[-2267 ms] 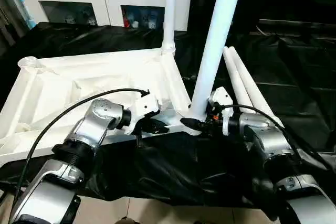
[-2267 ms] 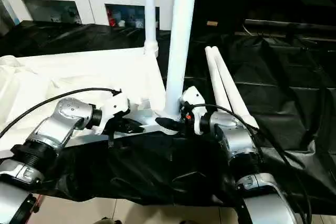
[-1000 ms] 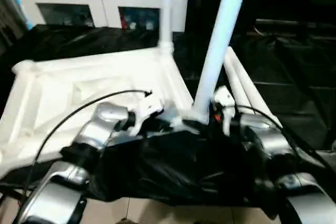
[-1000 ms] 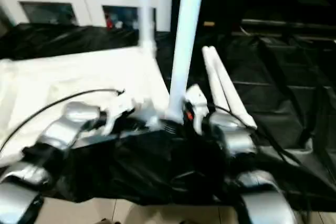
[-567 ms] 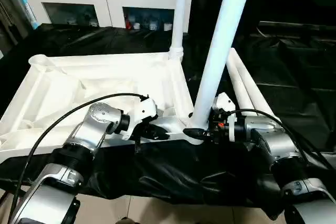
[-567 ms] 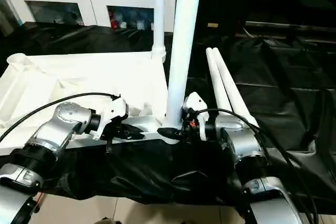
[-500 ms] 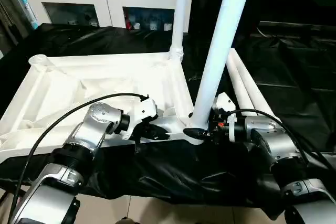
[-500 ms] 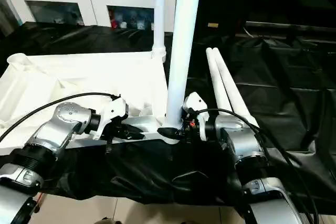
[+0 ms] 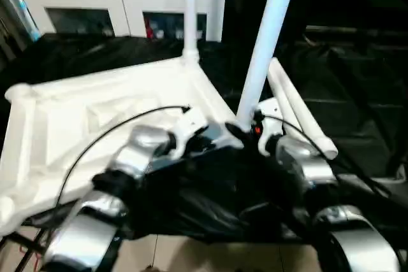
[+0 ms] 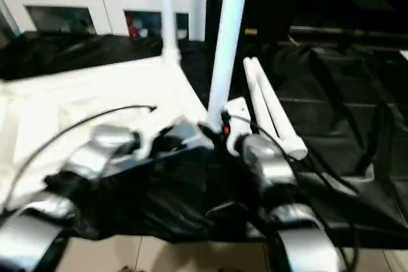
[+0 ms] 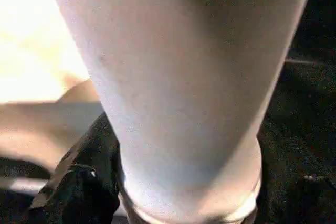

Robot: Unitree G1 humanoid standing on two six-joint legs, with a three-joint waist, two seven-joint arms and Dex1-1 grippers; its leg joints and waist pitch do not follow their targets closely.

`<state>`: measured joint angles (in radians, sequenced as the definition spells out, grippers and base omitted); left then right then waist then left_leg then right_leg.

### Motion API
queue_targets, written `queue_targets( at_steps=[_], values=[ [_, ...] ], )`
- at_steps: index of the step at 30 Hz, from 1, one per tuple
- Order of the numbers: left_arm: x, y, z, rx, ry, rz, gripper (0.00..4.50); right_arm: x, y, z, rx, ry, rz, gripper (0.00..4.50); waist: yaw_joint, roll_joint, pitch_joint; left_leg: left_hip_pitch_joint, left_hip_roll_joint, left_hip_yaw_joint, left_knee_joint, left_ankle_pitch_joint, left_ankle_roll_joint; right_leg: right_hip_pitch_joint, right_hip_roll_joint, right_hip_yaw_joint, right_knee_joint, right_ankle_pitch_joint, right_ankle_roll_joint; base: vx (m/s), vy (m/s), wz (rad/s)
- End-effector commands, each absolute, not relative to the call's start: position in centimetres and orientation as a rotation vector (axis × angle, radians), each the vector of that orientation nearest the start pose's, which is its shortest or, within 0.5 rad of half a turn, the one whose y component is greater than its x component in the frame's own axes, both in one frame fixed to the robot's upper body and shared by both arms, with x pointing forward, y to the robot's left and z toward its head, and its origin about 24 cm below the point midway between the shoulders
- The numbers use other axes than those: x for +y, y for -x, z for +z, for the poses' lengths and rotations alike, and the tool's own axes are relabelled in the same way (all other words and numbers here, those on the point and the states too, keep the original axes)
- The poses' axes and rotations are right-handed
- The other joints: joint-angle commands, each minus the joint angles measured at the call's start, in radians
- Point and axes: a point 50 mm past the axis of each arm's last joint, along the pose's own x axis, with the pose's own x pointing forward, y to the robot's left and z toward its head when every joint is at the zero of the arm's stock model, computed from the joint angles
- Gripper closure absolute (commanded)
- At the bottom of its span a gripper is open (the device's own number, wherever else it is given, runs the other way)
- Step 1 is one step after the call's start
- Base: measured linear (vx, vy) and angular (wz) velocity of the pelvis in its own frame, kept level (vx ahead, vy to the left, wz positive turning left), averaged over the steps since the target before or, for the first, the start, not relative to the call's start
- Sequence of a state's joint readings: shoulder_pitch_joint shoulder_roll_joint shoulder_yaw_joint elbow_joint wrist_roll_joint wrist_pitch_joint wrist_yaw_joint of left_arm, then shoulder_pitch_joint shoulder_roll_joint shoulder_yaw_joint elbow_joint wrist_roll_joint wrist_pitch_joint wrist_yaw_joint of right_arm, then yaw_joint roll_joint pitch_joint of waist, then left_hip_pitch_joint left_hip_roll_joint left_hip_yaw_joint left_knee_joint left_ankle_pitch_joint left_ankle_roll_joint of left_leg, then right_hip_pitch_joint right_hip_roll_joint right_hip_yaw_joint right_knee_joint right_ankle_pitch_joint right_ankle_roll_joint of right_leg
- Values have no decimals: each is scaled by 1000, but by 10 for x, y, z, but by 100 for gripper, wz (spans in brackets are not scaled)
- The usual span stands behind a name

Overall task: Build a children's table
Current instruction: Rotate leg to tighten

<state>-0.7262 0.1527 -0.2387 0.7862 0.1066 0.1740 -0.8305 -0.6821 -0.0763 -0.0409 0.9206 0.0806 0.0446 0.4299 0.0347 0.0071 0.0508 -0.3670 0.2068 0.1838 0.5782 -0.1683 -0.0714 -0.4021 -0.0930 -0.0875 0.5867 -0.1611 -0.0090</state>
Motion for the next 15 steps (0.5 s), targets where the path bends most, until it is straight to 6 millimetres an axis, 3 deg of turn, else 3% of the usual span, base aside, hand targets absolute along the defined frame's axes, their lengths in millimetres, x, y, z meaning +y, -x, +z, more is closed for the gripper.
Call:
queue_targets(
  at_steps=[1,3,6,9,15],
  values=[
    [51,-351,72,288,-306,-1044,450,-74,-343,14,377,-52,606,168,-1,-4,-67,13,17,-5,-62,-276,21,42,-51,40,-81,-359,-189,0,0,0],
    [46,-347,71,287,-310,-1082,450,-69,-343,18,365,-98,649,98,0,-5,-68,9,17,-5,-62,-262,35,46,-51,41,-77,-328,-199,0,0,0],
    [47,-346,70,290,-310,-1104,450,-69,-344,20,360,-115,675,91,-1,-3,-68,8,18,-5,-62,-255,50,48,-49,40,-73,-293,-212,0,0,0],
    [54,-342,68,289,-313,-1157,450,-76,-343,23,362,-87,763,52,0,-4,-69,7,18,-4,-61,-255,56,51,-50,40,-74,-300,-212,0,0,0],
    [69,-335,69,292,-284,-1261,450,-93,-333,26,348,-28,970,39,5,-3,-74,2,22,-2,-56,-189,89,58,-47,40,-55,-165,-258,0,0,0]
  ],
)
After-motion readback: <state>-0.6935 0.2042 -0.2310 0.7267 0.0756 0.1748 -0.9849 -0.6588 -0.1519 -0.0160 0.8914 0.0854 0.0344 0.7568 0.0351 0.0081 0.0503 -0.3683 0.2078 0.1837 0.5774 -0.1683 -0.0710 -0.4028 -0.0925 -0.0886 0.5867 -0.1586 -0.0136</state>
